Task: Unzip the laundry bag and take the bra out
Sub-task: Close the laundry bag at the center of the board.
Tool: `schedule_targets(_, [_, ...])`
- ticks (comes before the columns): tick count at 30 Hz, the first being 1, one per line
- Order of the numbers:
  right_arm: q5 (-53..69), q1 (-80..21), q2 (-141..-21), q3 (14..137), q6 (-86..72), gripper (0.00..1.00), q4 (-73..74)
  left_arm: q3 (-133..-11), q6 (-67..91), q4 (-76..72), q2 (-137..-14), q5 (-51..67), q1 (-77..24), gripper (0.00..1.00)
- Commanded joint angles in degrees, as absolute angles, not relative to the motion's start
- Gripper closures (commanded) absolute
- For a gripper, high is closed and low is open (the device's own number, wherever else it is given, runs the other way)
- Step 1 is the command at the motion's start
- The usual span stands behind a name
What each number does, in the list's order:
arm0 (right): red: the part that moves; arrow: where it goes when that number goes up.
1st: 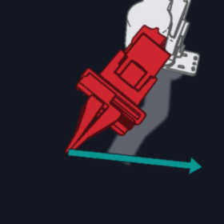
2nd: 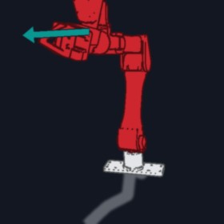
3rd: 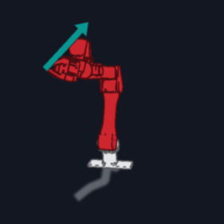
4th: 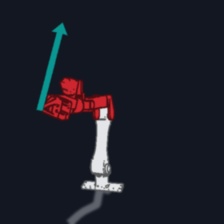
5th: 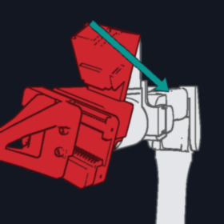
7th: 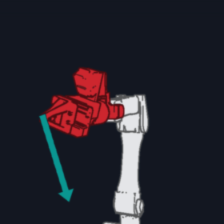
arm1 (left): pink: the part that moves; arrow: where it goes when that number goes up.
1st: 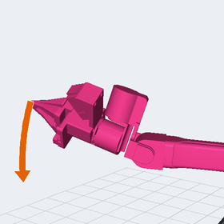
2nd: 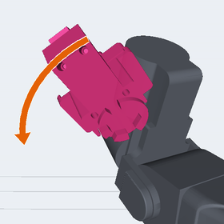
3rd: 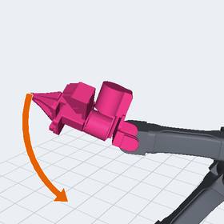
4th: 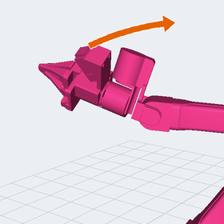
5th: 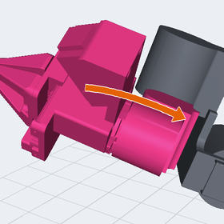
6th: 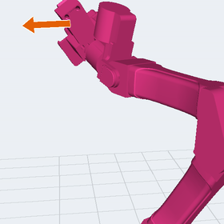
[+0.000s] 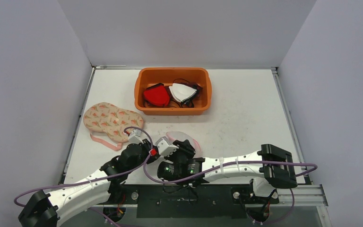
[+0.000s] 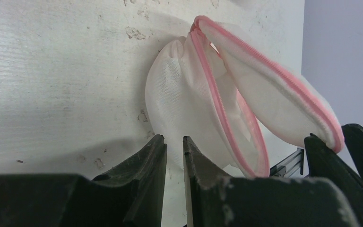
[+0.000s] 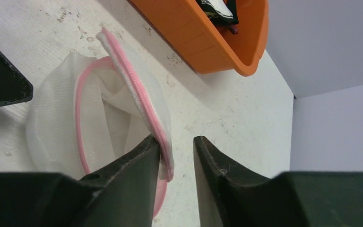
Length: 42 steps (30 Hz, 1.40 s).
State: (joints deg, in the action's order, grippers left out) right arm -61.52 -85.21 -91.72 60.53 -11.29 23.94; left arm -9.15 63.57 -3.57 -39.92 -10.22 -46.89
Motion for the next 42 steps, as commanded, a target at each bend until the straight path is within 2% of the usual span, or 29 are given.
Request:
schedule_targets(1, [-63.21,-86.26,-88.67,60.70,-12.14,0.59,24.49,-10.40,61.92,-4.09,-40.49,-10.22,-46.32,0.82])
schedule_targets(4, [-62.31,-86.40,-86.90,61.26,-12.98,0.45,25.42,-10.84,61.88,-3.50,-40.48,-9.99,-46.15,0.82])
schedule_targets(7, [-60.29,-86.40,-84.19,61.18,-14.46,0.34,25.84,-11.28,61.55,-1.80,-39.55,-9.92,-45.93,0.82])
schedule_targets(11, [-53.50,-83.38,-78.86,58.86,-17.55,0.28,23.52,-12.30,60.90,3.10,-36.65,-10.71,-45.68,0.82])
schedule_targets(16, [-31.79,-71.95,-68.44,49.32,-22.78,0.24,14.05,-14.65,59.46,10.32,-31.77,-13.30,-45.45,0.80])
schedule_targets(18, [-22.61,-65.99,-64.88,45.74,-26.26,0.23,10.77,-15.13,59.20,11.94,-29.90,-13.90,-45.29,0.77])
schedule_targets(22, [-6.81,-54.40,-59.82,38.15,-34.73,0.23,3.96,-15.64,59.77,11.08,-28.10,-13.94,-45.01,0.63])
schedule_targets(26, [4.59,-46.57,-59.83,32.11,-40.92,0.25,-3.95,-16.06,60.81,7.61,-30.22,-13.64,-44.81,0.61])
schedule_targets(36, [8.42,-45.47,-59.51,29.77,-44.30,0.27,-8.64,-17.25,60.94,8.26,-36.70,-14.08,-43.86,0.56])
schedule_targets(42, [12.32,-45.62,-64.55,29.45,-45.51,0.29,-11.75,-14.56,61.52,5.24,-37.33,-12.61,-43.22,0.55])
